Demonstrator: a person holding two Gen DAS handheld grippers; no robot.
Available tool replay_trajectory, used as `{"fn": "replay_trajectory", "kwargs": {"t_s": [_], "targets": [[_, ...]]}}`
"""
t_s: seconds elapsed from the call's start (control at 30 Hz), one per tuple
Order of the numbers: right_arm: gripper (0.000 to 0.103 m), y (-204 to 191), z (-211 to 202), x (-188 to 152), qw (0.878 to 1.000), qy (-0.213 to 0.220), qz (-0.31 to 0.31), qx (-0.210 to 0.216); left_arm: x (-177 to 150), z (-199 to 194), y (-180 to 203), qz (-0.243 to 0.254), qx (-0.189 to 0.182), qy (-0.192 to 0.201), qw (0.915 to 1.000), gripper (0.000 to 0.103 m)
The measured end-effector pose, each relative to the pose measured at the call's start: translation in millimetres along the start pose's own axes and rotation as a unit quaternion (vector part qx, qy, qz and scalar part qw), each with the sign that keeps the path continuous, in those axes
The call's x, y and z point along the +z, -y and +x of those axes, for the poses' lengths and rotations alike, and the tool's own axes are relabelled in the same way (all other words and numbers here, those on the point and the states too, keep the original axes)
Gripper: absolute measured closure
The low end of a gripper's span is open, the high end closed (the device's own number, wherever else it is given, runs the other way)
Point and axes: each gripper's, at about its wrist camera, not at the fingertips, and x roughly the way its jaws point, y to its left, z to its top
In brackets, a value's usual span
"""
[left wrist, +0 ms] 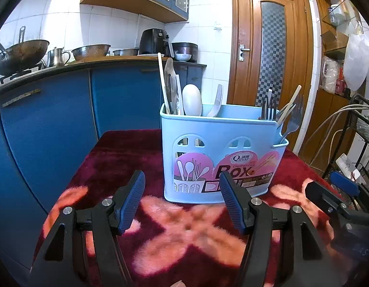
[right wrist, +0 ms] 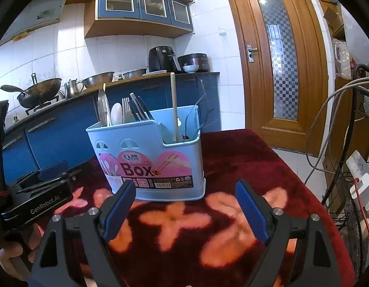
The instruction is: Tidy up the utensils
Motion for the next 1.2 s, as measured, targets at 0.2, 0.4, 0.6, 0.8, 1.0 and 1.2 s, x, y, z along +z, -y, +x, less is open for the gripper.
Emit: {"fn": "replay_trajectory", "kwargs": {"t_s": [0.2, 0.4, 0.6, 0.8, 1.0, 1.2], "targets": [[0.016, 2.5, 1.9, -1.1, 1.0, -0.004, 0.006, 0.001, -2.5, 4.9, 0.6, 0.004, 0.0, -0.006, 1.0, 0.037], [0.016, 2.1, 1.9, -1.2, 1.0, -0.004, 0.005, 0.001, -3.1, 4.9, 1.1, 0.008, -0.001, -0.004, 1.0, 0.037], [0.016, 2.5, 1.3, -1.2, 1.0, -0.004, 0.005, 0.001, -2.9, 4.8, 0.8, 0.006, -0.001, -0.004, 1.0, 0.037], [0.016, 2.2, 1.2, -1.3, 1.0, -0.004, 0.004, 0.001, -2.8, 4.0, 0.6, 0.006, -0.002, -0.003, 1.0, 0.037], [0.016, 2.2, 1.2, -1.3, 1.0, -0.004, 0.004, 0.001, -2.9, 4.1, -0.1, 0.004, -0.003, -0.004, 1.0, 0.037], [0.016, 2.2, 1.3, -1.3, 1.0, -0.004, 0.003, 0.001, -2.9, 4.0, -0.8, 0.003, -0.003, -0.003, 1.0, 0.037]]}}
